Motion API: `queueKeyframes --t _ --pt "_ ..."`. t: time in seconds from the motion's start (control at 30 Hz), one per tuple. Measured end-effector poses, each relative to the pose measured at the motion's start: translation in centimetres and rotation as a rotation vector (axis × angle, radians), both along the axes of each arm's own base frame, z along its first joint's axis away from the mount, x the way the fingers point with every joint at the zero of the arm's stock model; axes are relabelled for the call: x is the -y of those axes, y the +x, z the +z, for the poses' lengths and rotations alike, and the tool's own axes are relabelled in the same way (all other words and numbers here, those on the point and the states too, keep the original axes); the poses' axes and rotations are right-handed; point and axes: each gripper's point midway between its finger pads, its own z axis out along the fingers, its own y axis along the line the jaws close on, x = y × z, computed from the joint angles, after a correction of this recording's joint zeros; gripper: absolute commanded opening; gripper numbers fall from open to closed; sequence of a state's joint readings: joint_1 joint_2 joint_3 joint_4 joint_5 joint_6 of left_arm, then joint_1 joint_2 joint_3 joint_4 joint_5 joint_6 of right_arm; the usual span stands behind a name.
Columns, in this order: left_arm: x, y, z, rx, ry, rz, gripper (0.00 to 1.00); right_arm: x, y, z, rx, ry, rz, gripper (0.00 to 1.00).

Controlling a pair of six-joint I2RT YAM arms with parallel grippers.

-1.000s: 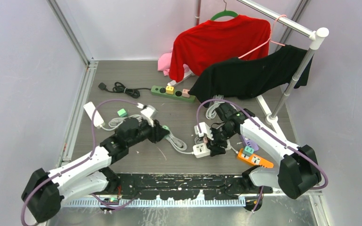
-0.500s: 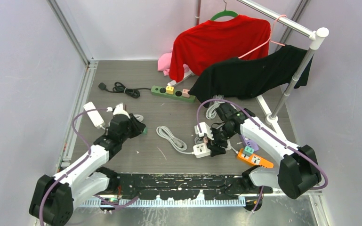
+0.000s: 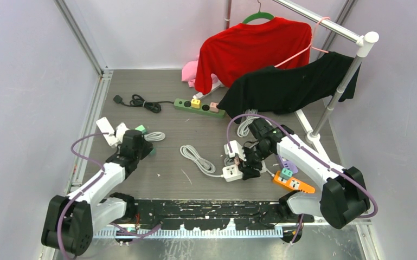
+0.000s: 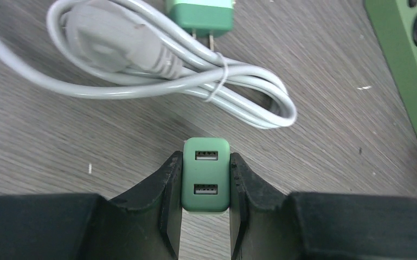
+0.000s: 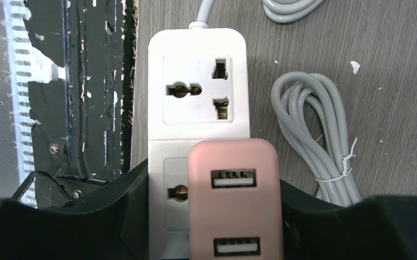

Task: Pull the plug off the socket
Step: Place the plug at the center of the board.

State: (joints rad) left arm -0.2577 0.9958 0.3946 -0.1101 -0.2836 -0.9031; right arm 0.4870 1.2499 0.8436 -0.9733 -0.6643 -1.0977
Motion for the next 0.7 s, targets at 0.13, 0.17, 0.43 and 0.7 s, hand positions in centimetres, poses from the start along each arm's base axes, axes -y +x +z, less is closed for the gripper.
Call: queueKeyframes --t 0.13,0.17,0.43,0.7 --pt "-0.9 -0.2 -1.0 -0.056 -0.004 0.049 0.74 0.0 0.0 0.0 0.0 0.0 0.0 0.1" --pt "-0.9 -0.1 -0.9 -0.064 -0.005 0.056 0.79 0.0 0.0 0.0 0.0 -0.001 0.0 0.1" --pt "-0.5 -0.6 1.1 -0.033 -0.049 0.049 0.94 0.0 0.0 0.0 0.0 -0.001 0.0 0.12" --pt "1.6 -1.6 6.1 0.118 -0.18 -0.044 0.94 0.0 0.0 -0.1 -0.004 -0.001 -0.006 0.19"
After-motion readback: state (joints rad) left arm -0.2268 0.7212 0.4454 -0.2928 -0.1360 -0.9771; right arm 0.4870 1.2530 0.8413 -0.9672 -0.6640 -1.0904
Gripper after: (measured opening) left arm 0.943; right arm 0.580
